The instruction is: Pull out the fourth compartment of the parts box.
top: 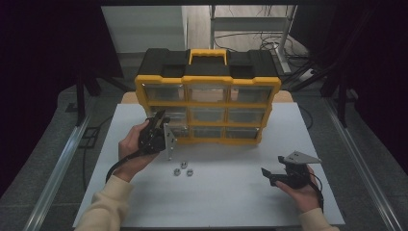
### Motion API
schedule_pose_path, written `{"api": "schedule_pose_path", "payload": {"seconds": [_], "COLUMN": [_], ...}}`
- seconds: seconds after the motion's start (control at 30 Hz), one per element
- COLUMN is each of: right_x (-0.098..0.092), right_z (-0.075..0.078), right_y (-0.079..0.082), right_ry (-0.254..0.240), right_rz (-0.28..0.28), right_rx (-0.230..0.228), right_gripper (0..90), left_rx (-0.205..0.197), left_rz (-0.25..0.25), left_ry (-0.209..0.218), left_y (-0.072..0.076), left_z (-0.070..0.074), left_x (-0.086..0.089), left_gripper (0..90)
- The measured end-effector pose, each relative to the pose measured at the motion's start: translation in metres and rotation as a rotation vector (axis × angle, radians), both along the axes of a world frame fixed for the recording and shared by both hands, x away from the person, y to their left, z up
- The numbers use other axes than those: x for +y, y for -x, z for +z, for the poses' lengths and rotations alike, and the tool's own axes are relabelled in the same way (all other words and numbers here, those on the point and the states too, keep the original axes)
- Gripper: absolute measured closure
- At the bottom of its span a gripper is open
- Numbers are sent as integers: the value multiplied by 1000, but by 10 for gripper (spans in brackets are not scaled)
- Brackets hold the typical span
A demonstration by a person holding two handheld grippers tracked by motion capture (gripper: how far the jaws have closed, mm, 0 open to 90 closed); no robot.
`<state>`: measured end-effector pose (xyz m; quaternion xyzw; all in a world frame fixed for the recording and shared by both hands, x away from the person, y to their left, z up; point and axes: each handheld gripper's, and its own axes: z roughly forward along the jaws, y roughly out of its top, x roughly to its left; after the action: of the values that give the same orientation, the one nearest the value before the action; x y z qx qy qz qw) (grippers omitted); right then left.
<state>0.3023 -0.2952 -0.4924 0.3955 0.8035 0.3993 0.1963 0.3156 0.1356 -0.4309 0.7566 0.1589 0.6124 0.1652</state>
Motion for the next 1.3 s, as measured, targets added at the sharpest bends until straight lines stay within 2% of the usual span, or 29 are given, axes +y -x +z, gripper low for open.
{"api": "schedule_pose_path", "payload": {"seconds": [1.3], "right_x": [0], "right_z": [0], "right_y": [0], "right_ry": [0], "right_rz": [2], "right_rx": [-2], "right_gripper": [181], "left_rx": [8], "left_rz": [-10], "left_ry": [3], "left_y": [13], "left_z": [1], "left_x": [1], "left_gripper": [670]}}
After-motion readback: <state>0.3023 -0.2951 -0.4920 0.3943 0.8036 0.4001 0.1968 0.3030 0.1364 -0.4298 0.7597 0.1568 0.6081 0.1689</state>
